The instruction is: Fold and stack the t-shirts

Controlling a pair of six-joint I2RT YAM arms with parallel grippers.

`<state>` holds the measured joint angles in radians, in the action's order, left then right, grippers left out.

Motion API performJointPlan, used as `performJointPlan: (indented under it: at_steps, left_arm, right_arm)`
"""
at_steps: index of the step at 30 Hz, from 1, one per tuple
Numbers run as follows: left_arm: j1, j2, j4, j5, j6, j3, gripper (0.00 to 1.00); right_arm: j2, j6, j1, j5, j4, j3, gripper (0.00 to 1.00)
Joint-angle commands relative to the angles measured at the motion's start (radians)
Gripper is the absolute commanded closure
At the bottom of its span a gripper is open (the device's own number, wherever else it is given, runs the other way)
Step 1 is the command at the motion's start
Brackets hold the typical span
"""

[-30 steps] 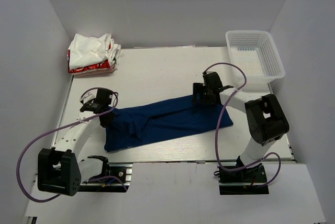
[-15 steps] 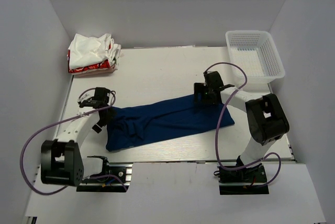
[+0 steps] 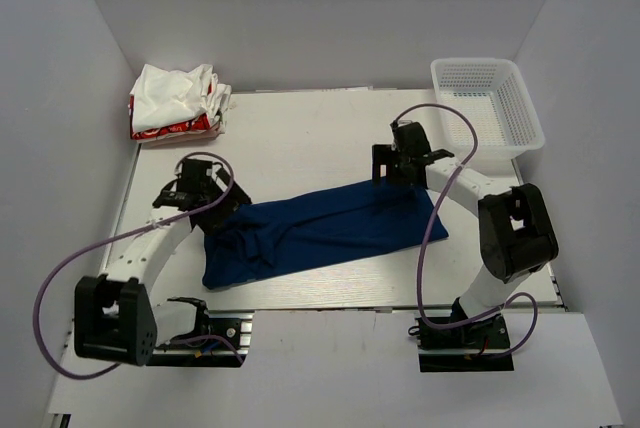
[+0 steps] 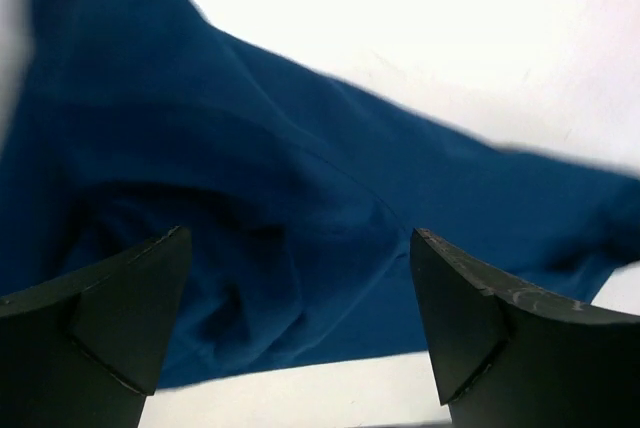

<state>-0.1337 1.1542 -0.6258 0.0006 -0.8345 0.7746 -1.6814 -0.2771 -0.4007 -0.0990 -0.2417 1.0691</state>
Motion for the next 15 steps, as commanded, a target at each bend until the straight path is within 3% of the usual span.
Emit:
performJointPlan:
  at_steps: [1, 11, 15]
  left_arm:
    - [-0.032, 0.067, 0.194, 0.219, 0.058, -0.082, 0.00]
    - [-0.043, 0.360, 0.281, 0.167, 0.092, -0.104, 0.00]
    - [-0.021, 0.603, 0.288, 0.170, 0.126, 0.061, 0.00]
  right_arm:
    - [-0.001, 0.052, 0.003, -0.074, -0.044, 0.074, 0.10]
    - [-0.139, 0.027, 0.023, -0.050, -0.076, 0.058, 0.10]
    - [-0.144, -0.029, 0.036, -0.001, -0.091, -0.016, 0.10]
